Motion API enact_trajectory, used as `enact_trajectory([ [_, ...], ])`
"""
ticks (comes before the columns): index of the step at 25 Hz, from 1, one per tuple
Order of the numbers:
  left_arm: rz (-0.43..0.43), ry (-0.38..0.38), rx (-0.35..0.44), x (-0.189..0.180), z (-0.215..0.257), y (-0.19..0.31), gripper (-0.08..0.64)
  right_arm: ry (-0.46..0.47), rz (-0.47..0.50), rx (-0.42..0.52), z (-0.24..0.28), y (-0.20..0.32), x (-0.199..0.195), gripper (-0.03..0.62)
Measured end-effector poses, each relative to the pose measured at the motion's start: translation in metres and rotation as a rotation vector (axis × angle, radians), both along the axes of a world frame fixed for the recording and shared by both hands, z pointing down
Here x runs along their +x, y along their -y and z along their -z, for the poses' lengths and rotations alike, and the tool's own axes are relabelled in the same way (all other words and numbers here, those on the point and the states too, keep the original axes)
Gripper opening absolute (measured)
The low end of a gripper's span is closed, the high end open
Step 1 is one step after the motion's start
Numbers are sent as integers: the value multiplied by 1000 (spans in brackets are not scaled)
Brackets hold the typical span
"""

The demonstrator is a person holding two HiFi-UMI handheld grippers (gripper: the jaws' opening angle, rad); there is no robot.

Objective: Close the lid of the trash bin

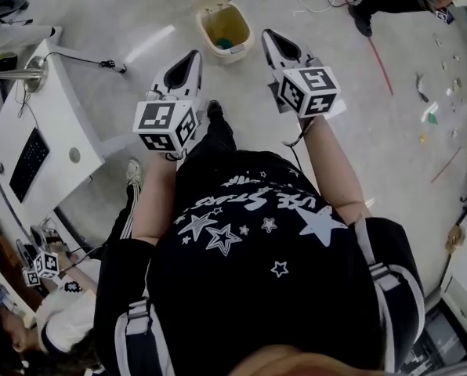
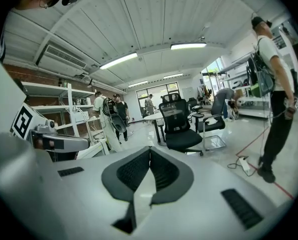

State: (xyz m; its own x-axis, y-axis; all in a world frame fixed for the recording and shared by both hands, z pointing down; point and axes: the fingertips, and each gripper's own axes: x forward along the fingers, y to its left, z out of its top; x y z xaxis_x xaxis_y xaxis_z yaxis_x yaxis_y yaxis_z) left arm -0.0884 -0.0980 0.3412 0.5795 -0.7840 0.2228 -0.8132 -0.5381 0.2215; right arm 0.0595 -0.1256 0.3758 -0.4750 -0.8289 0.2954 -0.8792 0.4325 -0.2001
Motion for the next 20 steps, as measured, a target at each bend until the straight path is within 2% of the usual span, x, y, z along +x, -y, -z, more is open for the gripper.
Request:
enact_trajectory([
  [4,-29,-8,-8,-19,-5,40,11,1,-27,-14,-3,46,-16,8],
  [9,-74,-25,-29,-40,-17,84,11,0,-43,-83,-21,91,-36,8],
  [16,-89,-24,-81,-43,-37,126,11,-33,-86,-140,-33,126,-24,8],
  [20,-66,-17,-109,-46,-53,148,11,-45,-85,-171,-49,148,-22,8],
])
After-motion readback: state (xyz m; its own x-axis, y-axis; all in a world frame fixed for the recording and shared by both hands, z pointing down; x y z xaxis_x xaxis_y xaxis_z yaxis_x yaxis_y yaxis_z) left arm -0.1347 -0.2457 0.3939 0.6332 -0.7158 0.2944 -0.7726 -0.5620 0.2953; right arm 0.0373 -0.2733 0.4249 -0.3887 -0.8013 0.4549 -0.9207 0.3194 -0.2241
